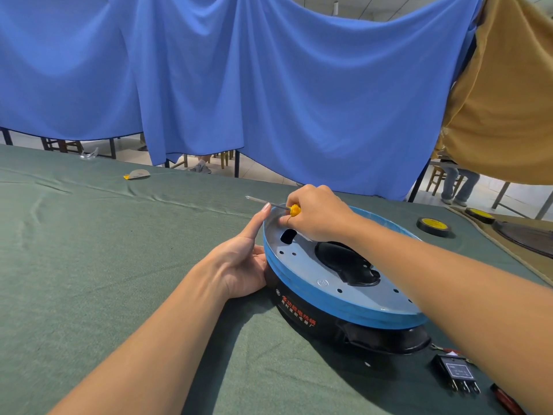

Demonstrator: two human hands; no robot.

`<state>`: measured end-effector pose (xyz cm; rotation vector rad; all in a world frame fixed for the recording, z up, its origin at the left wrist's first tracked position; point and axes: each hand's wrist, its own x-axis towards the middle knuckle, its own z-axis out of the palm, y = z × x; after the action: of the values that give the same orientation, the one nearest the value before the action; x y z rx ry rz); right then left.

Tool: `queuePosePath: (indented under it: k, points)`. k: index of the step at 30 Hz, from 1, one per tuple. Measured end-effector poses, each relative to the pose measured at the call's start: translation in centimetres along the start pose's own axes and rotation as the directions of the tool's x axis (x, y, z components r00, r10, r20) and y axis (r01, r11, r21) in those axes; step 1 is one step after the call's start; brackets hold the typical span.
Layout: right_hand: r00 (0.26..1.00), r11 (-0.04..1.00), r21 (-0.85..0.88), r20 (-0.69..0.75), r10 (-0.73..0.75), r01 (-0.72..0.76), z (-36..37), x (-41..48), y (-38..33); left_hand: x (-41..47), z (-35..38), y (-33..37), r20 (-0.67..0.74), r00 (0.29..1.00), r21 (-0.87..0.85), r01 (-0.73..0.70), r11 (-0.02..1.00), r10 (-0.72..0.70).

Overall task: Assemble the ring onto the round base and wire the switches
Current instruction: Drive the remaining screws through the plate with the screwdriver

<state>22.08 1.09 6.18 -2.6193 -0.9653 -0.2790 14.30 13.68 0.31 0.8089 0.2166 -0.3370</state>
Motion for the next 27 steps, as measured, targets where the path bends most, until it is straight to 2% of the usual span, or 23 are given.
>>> queuePosePath:
  k: [3, 8, 10, 13, 15, 17, 20, 24, 27]
  points:
    - [1.0, 0.999, 0.035, 0.018, -0.016, 0.015, -0.1, 0.0, 0.0, 0.0, 0.1, 0.0, -0.028, 1.0, -0.018, -0.012, 1.0, 0.012]
    - [0.996, 0.994, -0.055, -0.006, 0.089, -0.089, -0.3, -0.2, 0.1, -0.1, 0.2, 0.0, -0.027, 1.0, 0.001, -0.012, 1.0, 0.012]
    - [0.992, 0.991, 0.027, 0.003, 0.128, -0.128, -1.2, -0.4, 0.2, -0.1, 0.2, 0.0, -0.025, 1.0, -0.011, -0.014, 1.0, 0.014]
    - [0.984, 0.948, 0.27, 0.094, 0.15, -0.17, -3.5, -1.1, 0.8, -0.1, 0.3, -0.1, -0.023, 1.0, -0.01, -0.011, 1.0, 0.011]
    - [0.987, 0.939, 0.314, 0.115, 0.111, -0.142, -4.9, -1.6, 1.5, 0.0, 0.3, 0.0, -0.036, 0.999, -0.003, -0.012, 1.0, 0.011]
    - [0.997, 0.944, 0.323, -0.026, 0.078, -0.065, -5.7, -2.1, 2.0, 0.1, 0.3, 0.0, -0.054, 0.998, -0.004, -0.016, 1.0, 0.016]
    - [0.952, 0.87, 0.492, -0.281, 0.125, 0.031, -6.1, -2.3, 2.6, 0.1, 0.1, 0.0, -0.057, 0.998, 0.002, -0.015, 1.0, 0.015]
    - [0.909, 0.801, 0.589, -0.385, 0.158, 0.111, -5.9, -2.3, 2.6, 0.0, 0.2, 0.0, -0.059, 0.998, 0.015, -0.007, 1.0, 0.008]
    - [0.879, 0.824, 0.553, -0.446, 0.169, 0.122, -5.3, -1.9, 2.1, 0.0, 0.2, 0.0, -0.041, 0.999, 0.019, -0.007, 1.0, 0.007]
